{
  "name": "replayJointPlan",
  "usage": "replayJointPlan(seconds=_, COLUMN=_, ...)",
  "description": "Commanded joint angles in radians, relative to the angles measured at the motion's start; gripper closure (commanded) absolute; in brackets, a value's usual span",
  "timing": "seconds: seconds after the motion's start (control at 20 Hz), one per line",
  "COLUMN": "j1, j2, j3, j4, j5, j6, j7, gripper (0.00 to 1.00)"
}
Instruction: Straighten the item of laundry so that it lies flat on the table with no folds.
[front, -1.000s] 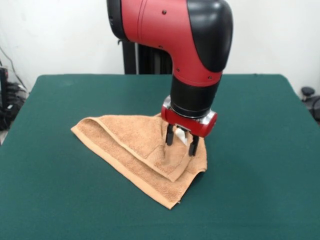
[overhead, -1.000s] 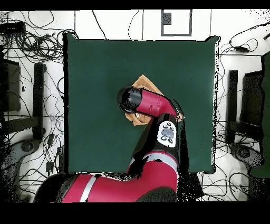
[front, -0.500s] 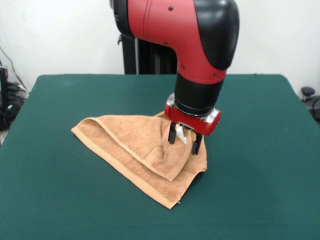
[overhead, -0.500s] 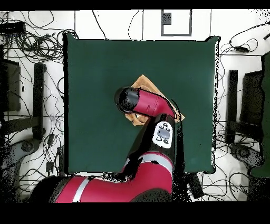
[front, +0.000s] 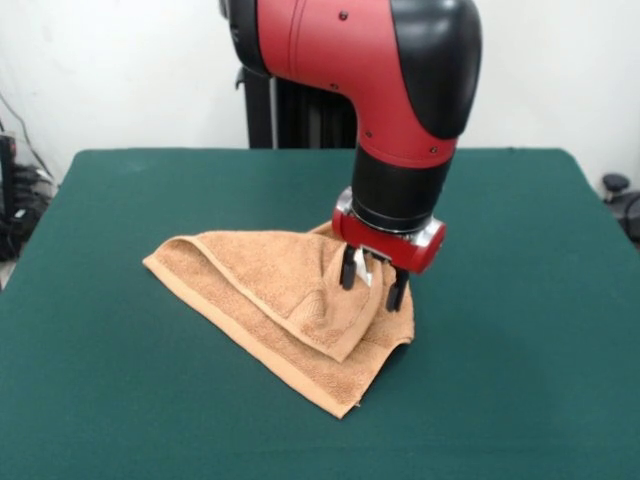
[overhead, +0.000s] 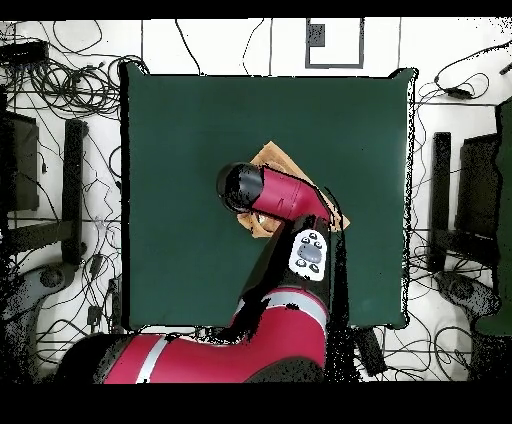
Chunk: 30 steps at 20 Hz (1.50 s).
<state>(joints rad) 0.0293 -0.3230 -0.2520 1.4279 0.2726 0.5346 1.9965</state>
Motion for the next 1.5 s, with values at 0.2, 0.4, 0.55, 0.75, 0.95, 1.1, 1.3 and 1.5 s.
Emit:
replayJointPlan(seconds=0.2, j1=0.035, j2=0.026, j3=0.024, j4=-0.032, j5=0.047, j6=0.080, j7=0.247, gripper=0.00)
replayJointPlan(seconds=0.4, j1=0.026, j2=0.019, j3=0.051, j4=-0.034, j5=0.002, j6=0.091, j7=0.158, gripper=0.00)
replayJointPlan(seconds=0.55, j1=0.018, j2=0.019, j3=0.073, j4=-0.034, j5=-0.025, j6=0.103, j7=0.100, gripper=0.00)
replayJointPlan(seconds=0.75, j1=-0.006, j2=0.022, j3=0.112, j4=-0.009, j5=-0.027, j6=0.075, j7=0.066, gripper=0.00)
replayJointPlan(seconds=0.95, j1=-0.015, j2=0.035, j3=0.116, j4=-0.014, j5=-0.028, j6=0.081, j7=0.063, gripper=0.00)
replayJointPlan(seconds=1.1, j1=-0.019, j2=0.051, j3=0.114, j4=-0.027, j5=-0.033, j6=0.085, j7=0.059, gripper=0.00)
replayJointPlan(seconds=1.3, j1=-0.027, j2=0.058, j3=0.122, j4=-0.023, j5=-0.035, j6=0.076, j7=0.049, gripper=0.00)
replayJointPlan(seconds=1.5, j1=-0.022, j2=0.053, j3=0.116, j4=-0.023, j5=-0.035, j6=0.083, j7=0.052, gripper=0.00)
